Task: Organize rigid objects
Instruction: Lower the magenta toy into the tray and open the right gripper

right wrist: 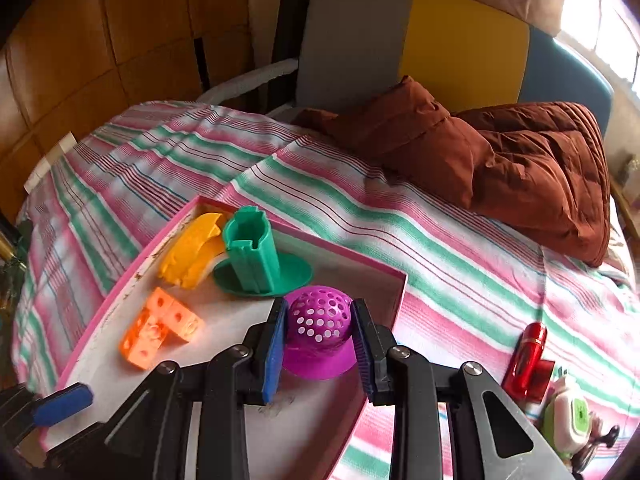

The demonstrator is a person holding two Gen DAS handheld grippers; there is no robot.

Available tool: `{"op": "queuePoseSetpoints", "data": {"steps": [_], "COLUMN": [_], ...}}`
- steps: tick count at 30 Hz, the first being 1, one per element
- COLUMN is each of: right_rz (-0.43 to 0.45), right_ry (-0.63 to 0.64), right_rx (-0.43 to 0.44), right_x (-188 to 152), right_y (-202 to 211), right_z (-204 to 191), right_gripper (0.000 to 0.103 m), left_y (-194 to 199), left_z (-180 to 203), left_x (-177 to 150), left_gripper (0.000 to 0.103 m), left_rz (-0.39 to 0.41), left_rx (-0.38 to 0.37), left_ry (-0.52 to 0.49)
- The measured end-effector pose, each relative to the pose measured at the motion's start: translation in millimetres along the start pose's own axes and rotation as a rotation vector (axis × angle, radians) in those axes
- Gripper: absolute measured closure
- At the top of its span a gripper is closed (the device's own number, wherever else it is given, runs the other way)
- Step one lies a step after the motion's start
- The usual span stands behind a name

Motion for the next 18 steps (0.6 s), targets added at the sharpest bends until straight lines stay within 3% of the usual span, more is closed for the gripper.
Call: {"op": "queuePoseSetpoints", "data": {"steps": [3,4,8,13,18], "right_rz": [-0.016,-0.018,0.017,0.066,0.048], "right_ry": [-0.021,-0.035,-0.105,-0.136,-0.162], "right_rx": [-0.039,-0.051,0.003,0.026,0.028], "right_x": [4,4,1,-16,-40], "right_y": [-9,-11,-1,24,38], "right_z": [3,5,17,28,38], "right_gripper": [0.069,0.063,0.048,0.047,0.046], "left_y": [0,0,1,1,4], "left_z": [1,1,2,6,18], "left_x": [0,-1,-1,-4,-9], "left_gripper": [0.067,0.067,0.067,0.067,0.067], "left_rz": [-0.004,-0.003,-0.001,-0.001,0.004], "left_rx": [0.001,0.001,0.004,-0.002,-0.037], "left_ry": [-0.005,-0.005,-0.006,-0.013,-0.058]}}
Point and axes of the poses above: each gripper's, at about its wrist camera, not at the fingertips, and y roughly against the way its jaws point, z to its right, x to its top, the point moved 3 cm from there along -y, roughly the way its jaws point, and after that the axes turned 12 degrees about -z, right-handed, at the moved point
